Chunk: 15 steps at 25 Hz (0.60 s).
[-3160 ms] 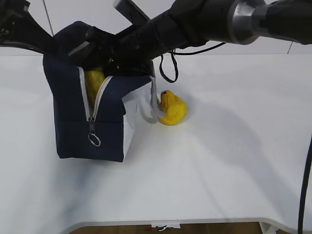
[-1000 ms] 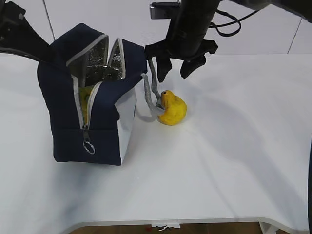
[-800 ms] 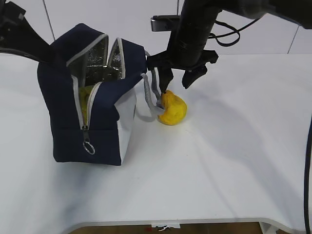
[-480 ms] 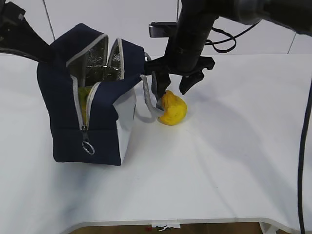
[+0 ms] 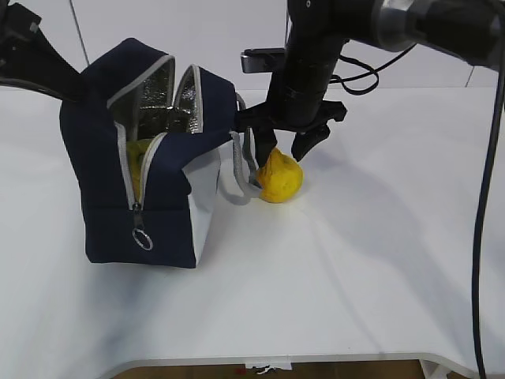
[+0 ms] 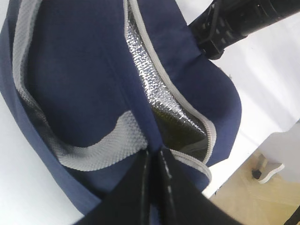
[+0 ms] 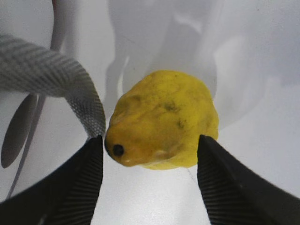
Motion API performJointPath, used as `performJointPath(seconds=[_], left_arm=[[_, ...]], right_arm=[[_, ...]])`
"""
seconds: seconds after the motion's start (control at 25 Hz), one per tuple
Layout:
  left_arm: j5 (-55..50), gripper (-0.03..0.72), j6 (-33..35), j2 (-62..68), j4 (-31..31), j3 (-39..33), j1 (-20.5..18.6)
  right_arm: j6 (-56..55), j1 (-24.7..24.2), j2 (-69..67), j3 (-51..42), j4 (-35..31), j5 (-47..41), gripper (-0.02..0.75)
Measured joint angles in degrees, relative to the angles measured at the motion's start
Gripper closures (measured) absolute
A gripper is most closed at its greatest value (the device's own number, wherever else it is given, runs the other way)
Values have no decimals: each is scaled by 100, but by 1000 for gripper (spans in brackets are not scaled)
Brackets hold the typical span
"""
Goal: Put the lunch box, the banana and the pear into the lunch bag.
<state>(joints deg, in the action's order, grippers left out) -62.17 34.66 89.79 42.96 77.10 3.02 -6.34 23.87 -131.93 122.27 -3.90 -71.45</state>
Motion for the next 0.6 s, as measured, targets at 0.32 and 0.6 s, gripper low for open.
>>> performJointPath(seconds=[0.32,0.6], left_arm=[[0,694,0,0,0,0,0],[0,694,0,0,0,0,0]], right_arm=[[0,0,-1,0,63,0,300],[0,0,-1,0,86,104,309]])
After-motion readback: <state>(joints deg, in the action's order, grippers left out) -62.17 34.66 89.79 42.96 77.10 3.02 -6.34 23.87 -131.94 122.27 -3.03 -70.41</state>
